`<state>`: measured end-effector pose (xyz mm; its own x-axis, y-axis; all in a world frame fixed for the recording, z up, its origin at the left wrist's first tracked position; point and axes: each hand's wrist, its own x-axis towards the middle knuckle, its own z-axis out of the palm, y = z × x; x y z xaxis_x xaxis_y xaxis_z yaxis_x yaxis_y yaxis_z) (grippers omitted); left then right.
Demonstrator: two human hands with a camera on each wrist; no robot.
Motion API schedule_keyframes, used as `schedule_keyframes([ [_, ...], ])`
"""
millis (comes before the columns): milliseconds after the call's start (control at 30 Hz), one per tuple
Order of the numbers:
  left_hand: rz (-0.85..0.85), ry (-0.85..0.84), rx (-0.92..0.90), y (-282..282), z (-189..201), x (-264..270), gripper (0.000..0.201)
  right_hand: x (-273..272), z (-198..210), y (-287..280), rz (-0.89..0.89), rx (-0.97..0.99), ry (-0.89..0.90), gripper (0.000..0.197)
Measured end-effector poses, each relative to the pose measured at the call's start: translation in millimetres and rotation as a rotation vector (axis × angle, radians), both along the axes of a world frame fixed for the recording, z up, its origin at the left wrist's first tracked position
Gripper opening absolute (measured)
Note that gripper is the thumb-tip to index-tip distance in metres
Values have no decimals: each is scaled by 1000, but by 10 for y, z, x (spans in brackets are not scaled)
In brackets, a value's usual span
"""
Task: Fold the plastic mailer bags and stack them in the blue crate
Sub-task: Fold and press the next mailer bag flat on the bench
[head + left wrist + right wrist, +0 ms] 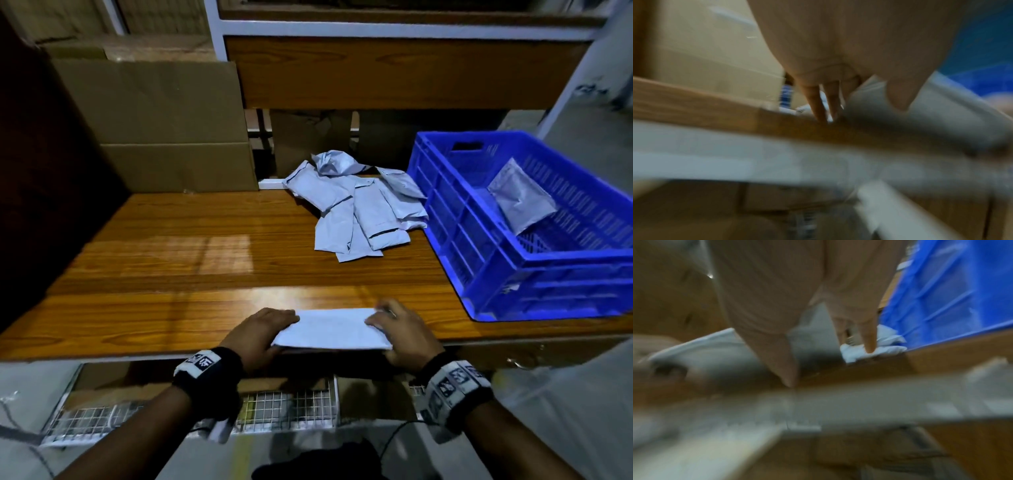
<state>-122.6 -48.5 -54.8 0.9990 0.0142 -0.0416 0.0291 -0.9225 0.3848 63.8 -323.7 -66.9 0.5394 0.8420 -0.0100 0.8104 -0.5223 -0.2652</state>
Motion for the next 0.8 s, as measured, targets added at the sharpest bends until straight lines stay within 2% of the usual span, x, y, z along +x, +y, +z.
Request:
schedule_keyframes([
  [100,201,-127,-485,-17,147,-8,15,107,252,-58,-7,212,150,19],
  [133,301,-153,-581,-21,141,28,14,144,320,-57,-54,260,217,12],
  [200,463,-162,-578,-3,54,153,20,231,379,-29,-166,279,273,20],
  [267,577,-107,-478,10,-75,282,25,305,345,50,-255,182,265,37],
  [367,691,-23,-291,-69,-140,399,29,223,272,203,-372,-7,105,56],
  [433,684,-38,-98,-165,-85,383,44,31,267,314,-377,-17,-146,54],
  [500,608,-123,129,-260,-41,359,54,-187,218,449,-290,61,-254,50],
  [567,426,-236,240,-368,-20,402,51,-361,126,613,-169,45,-175,53],
  [600,316,-261,269,-401,-53,451,50,-424,63,697,-129,-14,-109,63],
  [667,154,-193,291,-445,-127,563,56,-484,-64,808,-108,-102,-44,76],
  [733,129,-60,267,-469,-190,613,68,-489,-132,829,-120,-71,-68,76],
  [800,155,11,248,-500,-255,588,74,-486,-172,812,-120,-13,-109,66],
])
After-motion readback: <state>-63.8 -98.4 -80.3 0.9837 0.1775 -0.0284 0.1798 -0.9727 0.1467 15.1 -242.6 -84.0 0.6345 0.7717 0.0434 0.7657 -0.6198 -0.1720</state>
